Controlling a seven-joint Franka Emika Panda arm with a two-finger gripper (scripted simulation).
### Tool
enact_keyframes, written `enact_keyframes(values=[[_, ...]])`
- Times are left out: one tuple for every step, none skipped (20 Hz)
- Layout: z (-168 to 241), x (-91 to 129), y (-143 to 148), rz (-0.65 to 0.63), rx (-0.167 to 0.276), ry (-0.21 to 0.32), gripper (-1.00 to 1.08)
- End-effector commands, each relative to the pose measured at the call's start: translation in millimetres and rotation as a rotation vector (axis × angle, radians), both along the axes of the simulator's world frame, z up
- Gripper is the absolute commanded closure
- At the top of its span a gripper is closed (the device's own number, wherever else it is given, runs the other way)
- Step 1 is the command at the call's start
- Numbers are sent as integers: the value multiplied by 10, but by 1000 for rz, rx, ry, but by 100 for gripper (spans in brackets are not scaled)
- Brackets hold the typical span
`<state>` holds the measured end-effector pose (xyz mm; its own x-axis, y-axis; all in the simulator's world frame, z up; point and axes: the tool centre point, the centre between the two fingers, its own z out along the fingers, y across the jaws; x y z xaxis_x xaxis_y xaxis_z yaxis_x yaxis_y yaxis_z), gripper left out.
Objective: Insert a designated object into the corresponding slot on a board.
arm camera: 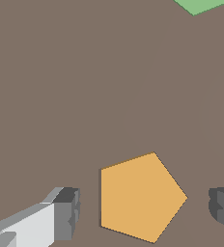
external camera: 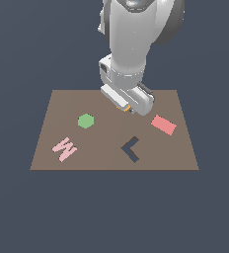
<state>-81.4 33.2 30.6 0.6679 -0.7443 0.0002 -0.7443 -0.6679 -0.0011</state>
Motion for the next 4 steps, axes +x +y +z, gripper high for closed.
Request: enact_keyframes(values=[[0,1,0,0,0,0,-92],[0,1,0,0,0,0,-92],[0,1,0,0,0,0,-92],[0,1,0,0,0,0,-92]])
